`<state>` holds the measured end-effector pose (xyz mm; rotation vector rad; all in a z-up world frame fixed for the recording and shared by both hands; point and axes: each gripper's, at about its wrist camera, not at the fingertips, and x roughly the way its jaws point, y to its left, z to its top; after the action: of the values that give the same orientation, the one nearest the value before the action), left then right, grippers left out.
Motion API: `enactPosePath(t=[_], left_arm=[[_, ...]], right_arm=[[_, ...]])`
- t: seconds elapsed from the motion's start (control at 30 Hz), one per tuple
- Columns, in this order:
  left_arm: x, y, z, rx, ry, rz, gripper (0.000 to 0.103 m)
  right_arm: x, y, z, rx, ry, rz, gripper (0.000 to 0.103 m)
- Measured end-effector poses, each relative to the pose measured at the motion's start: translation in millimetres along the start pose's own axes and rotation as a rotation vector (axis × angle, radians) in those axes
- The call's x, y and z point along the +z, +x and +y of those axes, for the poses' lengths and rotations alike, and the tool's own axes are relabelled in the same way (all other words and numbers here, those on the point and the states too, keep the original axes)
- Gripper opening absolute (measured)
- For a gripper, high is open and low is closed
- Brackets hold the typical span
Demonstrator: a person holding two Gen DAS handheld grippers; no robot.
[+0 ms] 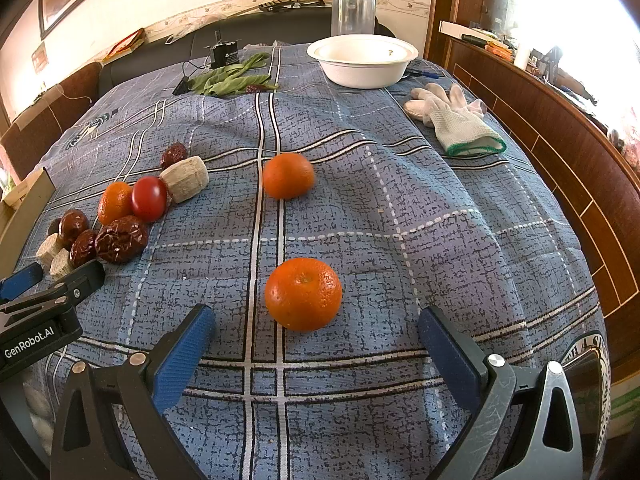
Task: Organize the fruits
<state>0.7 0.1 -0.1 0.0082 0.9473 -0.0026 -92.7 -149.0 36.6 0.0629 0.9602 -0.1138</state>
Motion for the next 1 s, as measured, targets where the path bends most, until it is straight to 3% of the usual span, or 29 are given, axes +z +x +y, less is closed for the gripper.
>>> enactPosePath(t=[0.37, 0.5, 0.57, 0.73, 0.9, 1.0], left_arm=[[-2, -3, 1, -0.081, 0.098, 0.074, 0.103], [-8, -20, 16, -0.147, 0.029, 0.056, 0.1], [-10, -34, 22, -0.145, 0.01, 0.013, 0.1], [-14, -95, 37, -0.059, -0.001, -0.21, 0.1], [-17, -150, 51, 0.03, -0.018, -0.428, 0.1], [-19, -170, 55, 0.048, -0.034, -0.497, 0.1]], right_arm=[[2, 0, -1, 0.021, -0.013, 0.026, 0.103], [6, 1, -1, 0.015, -0.007, 0.09, 0.103], [8, 1, 2, 0.023, -0.018, 0.119, 0.103], [4, 0, 0, 0.027, -0.01, 0.116, 0.103], [-2, -25, 6, 0.071, 0.032, 0.038, 0.103], [-4, -49, 16, 0.066, 0.0, -0.039, 0.103]])
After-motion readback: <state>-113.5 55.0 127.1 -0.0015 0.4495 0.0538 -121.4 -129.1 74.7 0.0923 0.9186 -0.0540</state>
